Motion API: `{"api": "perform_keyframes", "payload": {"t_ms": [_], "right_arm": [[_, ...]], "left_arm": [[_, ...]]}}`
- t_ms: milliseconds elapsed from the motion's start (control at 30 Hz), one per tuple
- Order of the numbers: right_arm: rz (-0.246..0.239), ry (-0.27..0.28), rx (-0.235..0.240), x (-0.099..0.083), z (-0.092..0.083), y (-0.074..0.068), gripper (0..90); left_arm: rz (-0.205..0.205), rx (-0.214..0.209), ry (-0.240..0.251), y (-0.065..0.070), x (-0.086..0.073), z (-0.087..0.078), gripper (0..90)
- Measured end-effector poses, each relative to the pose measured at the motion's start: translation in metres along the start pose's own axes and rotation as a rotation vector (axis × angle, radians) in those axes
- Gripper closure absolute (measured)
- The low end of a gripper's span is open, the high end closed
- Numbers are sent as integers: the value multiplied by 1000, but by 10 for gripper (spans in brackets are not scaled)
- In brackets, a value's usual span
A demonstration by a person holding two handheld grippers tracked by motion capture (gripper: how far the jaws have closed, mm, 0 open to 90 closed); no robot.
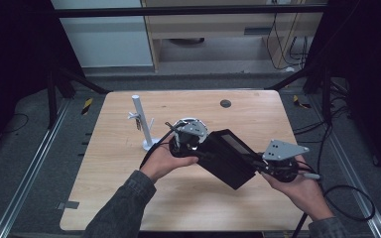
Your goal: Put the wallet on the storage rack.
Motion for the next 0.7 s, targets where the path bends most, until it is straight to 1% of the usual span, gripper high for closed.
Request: {"api": "perform_keyframes", "payload": {"t_ms": [67,100,133,167,267,333,367,400,433,467,533,600,633,667,700], "right_arm": [[-6,-11,-5,-3,2,-1,835],[-10,-16,-6,-5,3,-1,831],[-12,-21,-10,-7,5,-2,831],[-6,-19,-7,-10,7,-2,833],[13,-8,-3,-15,12,-5,829],[20,-4,-2,-18,16,-7,781],[27,-7,1,-19,17,-9,728],[27,-7,1,-19,17,-9,728],[45,-14,23,-23,21,-14,605],[58,-19,30,-27,22,-17,538],[86,-36,54,-35,26,-23,424],[113,-46,68,-47,29,-28,332],[124,-47,57,-54,32,-30,279],[146,-55,39,-62,36,-30,233],[164,-62,23,-67,39,-30,199]], "left_arm": [[-2,-13,7,4,2,-6,756],[9,-6,6,6,3,-8,787],[19,7,-10,8,6,-11,793],[20,14,-25,11,8,-13,795],[6,47,-33,16,17,-20,799],[11,68,-49,19,26,-26,801],[14,108,-63,20,35,-31,801],[14,108,-63,20,35,-31,802],[13,128,-73,20,40,-33,802],[18,148,-88,20,45,-36,803],[10,168,-86,20,54,-41,802],[11,187,-90,20,61,-47,802],[13,198,-93,19,63,-50,802],[13,206,-92,18,65,-53,802],[11,212,-91,18,66,-55,802]]}}
Point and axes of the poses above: each handheld gripper's, and its own axes: z roughly forward along the jaws, x roughly out of its top, y roughly to its right, the point moved 1 cm from there along z, roughly forward along the jaws, and after that the axes turned 6 degrees about -x, right-handed, at the moved point
